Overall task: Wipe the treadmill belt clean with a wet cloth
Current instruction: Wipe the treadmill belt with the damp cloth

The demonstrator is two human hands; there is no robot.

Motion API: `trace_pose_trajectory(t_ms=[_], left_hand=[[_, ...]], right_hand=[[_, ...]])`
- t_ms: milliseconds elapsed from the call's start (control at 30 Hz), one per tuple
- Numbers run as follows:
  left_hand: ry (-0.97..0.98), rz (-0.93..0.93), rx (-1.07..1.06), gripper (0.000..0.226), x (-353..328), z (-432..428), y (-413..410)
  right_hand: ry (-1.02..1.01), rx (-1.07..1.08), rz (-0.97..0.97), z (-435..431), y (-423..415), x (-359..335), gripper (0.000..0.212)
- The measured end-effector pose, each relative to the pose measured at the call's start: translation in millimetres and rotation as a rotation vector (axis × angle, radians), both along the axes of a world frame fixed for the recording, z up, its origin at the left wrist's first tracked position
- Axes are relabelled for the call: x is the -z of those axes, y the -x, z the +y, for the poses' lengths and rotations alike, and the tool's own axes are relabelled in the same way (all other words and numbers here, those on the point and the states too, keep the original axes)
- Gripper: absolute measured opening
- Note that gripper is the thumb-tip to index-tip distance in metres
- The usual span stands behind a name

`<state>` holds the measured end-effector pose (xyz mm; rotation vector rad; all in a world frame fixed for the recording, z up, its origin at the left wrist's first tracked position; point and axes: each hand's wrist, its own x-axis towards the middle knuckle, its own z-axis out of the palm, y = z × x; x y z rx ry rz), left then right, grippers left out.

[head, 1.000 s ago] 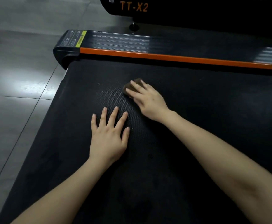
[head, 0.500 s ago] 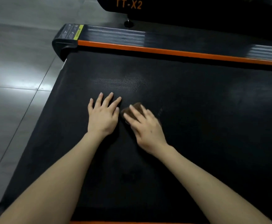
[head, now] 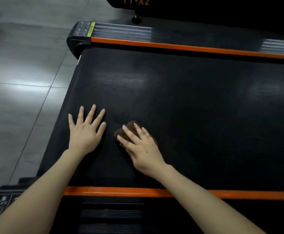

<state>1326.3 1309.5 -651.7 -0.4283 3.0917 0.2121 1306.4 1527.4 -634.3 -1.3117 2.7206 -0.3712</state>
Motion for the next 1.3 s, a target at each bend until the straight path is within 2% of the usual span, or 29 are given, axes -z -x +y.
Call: trace_pose_trajectory(t_ms=[67, 100, 233, 300, 400, 500, 600, 700, 767, 833, 900, 933, 1033, 1100, 1167, 1233, 1300], left_hand=[[0.006, 0.016, 0.003, 0.065, 2, -1, -2], [-0.001, 0.018, 0.002, 0.062, 2, -1, -2], [-0.011, 0.009, 0.0, 0.052, 2, 1, -2], [-0.009, 0.0, 0.0, 0.052, 1, 3, -2], [-0.009, 0.002, 0.006, 0.052, 1, 3, -2], [-0.017, 0.016, 0.023, 0.052, 1, 0, -3], [-0.026, 0.028, 0.048, 0.051, 0, -2, -5], [-0.029, 0.027, 0.054, 0.052, -1, -3, -6], [-0.026, 0.024, 0.053, 0.052, 0, -3, -6], [-0.022, 0.025, 0.052, 0.052, 0, -2, -5], [-0.026, 0.015, 0.047, 0.052, 0, -1, -5], [-0.027, 0.014, 0.047, 0.052, 0, -1, -5], [-0.061, 0.022, 0.047, 0.049, -2, -3, -5], [-0.138, 0.032, 0.034, 0.046, -4, -7, -2], [-0.228, 0.051, 0.007, 0.044, -7, -12, 0], [-0.243, 0.092, -0.004, 0.044, -7, -19, 0], [-0.151, 0.108, -0.002, 0.045, -4, -29, -3]], right_hand=[[-0.005, -0.047, -0.036, 29, 0, 0, 0.046], [0.006, 0.026, -0.026, 50, 4, 1, 0.047], [-0.012, 0.596, -0.13, 122, 15, -6, 0.047], [-0.024, 0.675, -0.115, 107, 3, -8, 0.045], [0.049, 0.391, -0.047, 47, -33, -8, 0.044], [0.036, 0.168, -0.216, 27, -54, -18, 0.044], [-0.026, 0.058, -0.33, 72, -42, -23, 0.05], [-0.044, 0.174, -0.392, 130, -25, -26, 0.058], [-0.013, 0.358, -0.311, 147, -13, -27, 0.058], [0.015, 0.5, -0.2, 131, 0, -23, 0.053], [0.034, 0.533, -0.119, 93, 4, -14, 0.046], [0.06, 0.47, -0.077, 70, 0, -10, 0.043], [0.07, 0.05, -0.029, 19, -31, 0, 0.041], [0.009, -0.209, -0.043, 8, -43, -4, 0.043], [-0.024, -0.38, -0.044, 15, -26, -11, 0.042], [-0.042, -0.341, 0.023, 19, 11, -7, 0.045], [0.025, -0.018, 0.064, 17, 59, -2, 0.045]])
